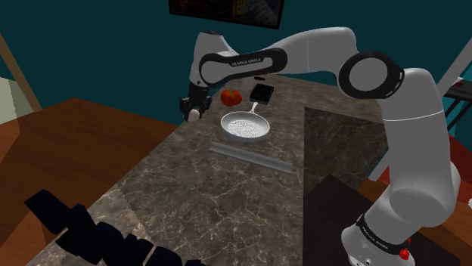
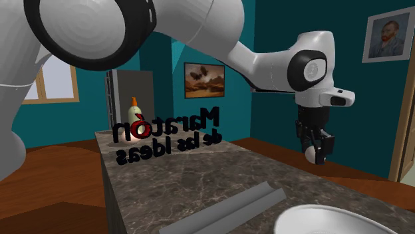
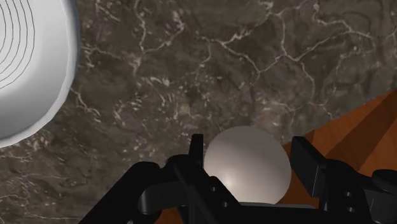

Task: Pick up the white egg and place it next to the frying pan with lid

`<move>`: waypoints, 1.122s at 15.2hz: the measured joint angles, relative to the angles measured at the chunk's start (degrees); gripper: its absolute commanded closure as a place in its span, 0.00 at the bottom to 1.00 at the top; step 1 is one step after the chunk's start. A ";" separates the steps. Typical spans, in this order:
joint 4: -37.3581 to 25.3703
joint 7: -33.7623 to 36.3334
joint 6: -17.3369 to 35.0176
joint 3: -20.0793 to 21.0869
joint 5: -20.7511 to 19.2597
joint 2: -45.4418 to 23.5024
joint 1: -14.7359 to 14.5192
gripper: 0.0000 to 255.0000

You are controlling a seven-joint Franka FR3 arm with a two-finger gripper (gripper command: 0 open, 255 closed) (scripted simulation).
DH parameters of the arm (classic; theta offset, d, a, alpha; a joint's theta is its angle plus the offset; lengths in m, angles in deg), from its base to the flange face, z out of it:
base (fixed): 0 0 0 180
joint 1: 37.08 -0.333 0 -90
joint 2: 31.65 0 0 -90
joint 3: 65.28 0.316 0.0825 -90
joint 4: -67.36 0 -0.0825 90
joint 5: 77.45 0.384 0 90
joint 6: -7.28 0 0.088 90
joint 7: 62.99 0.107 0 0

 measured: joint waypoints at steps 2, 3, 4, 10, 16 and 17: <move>0.88 0.13 1.28 -0.16 -0.23 -0.44 -0.01 1.00; 1.25 0.13 1.89 -0.25 -0.33 -0.69 0.02 1.00; 1.74 0.21 2.54 -0.32 -0.44 -0.88 0.02 1.00; 4.14 0.58 6.27 -0.87 -1.17 -2.29 -0.02 1.00; 5.06 0.75 8.27 -1.28 -1.67 -3.43 -0.13 1.00; 5.08 0.75 8.30 -1.28 -1.67 -3.43 -0.13 1.00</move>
